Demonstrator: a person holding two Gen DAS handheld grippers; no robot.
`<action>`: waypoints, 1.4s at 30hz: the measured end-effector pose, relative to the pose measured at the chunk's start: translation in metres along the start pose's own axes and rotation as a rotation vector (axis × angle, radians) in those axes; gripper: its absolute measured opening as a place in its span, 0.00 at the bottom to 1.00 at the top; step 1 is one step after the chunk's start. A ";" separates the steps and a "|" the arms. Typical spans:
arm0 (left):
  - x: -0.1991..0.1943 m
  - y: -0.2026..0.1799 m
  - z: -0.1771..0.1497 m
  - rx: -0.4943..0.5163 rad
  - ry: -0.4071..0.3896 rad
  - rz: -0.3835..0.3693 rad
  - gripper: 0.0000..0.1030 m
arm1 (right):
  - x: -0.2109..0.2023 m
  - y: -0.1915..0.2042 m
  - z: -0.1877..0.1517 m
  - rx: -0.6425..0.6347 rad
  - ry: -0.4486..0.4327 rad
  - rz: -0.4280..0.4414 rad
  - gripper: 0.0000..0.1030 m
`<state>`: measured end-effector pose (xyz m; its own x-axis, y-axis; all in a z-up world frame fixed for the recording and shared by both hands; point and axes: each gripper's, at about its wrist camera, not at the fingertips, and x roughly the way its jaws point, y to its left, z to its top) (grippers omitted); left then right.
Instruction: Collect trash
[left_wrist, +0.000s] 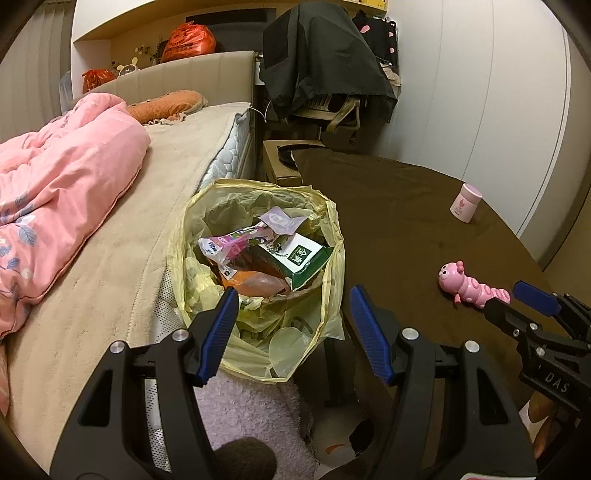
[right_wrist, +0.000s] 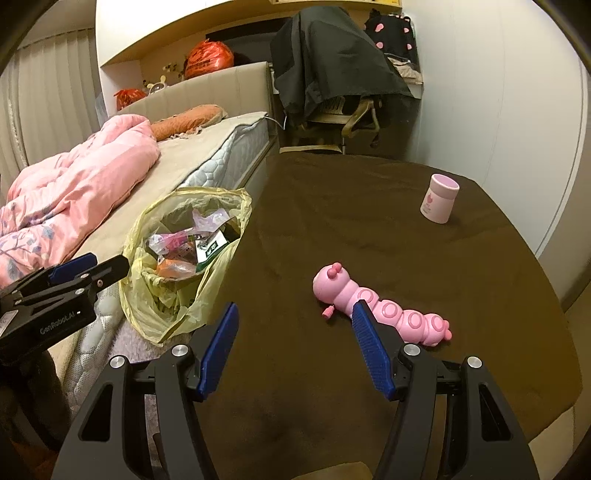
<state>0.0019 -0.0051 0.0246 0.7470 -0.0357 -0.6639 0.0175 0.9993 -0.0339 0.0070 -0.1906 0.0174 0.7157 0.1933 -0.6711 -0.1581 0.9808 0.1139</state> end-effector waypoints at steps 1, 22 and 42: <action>0.000 0.000 0.000 0.000 0.000 0.001 0.58 | 0.000 0.000 0.000 0.001 0.001 0.000 0.58; -0.002 -0.002 0.001 0.009 0.007 -0.003 0.58 | 0.001 -0.004 0.002 0.009 -0.001 0.000 0.58; -0.001 -0.003 0.000 0.011 0.008 -0.003 0.58 | 0.001 -0.005 0.002 0.010 0.000 0.002 0.58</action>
<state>0.0010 -0.0077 0.0256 0.7417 -0.0385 -0.6697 0.0268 0.9993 -0.0278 0.0099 -0.1953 0.0177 0.7152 0.1956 -0.6710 -0.1532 0.9806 0.1226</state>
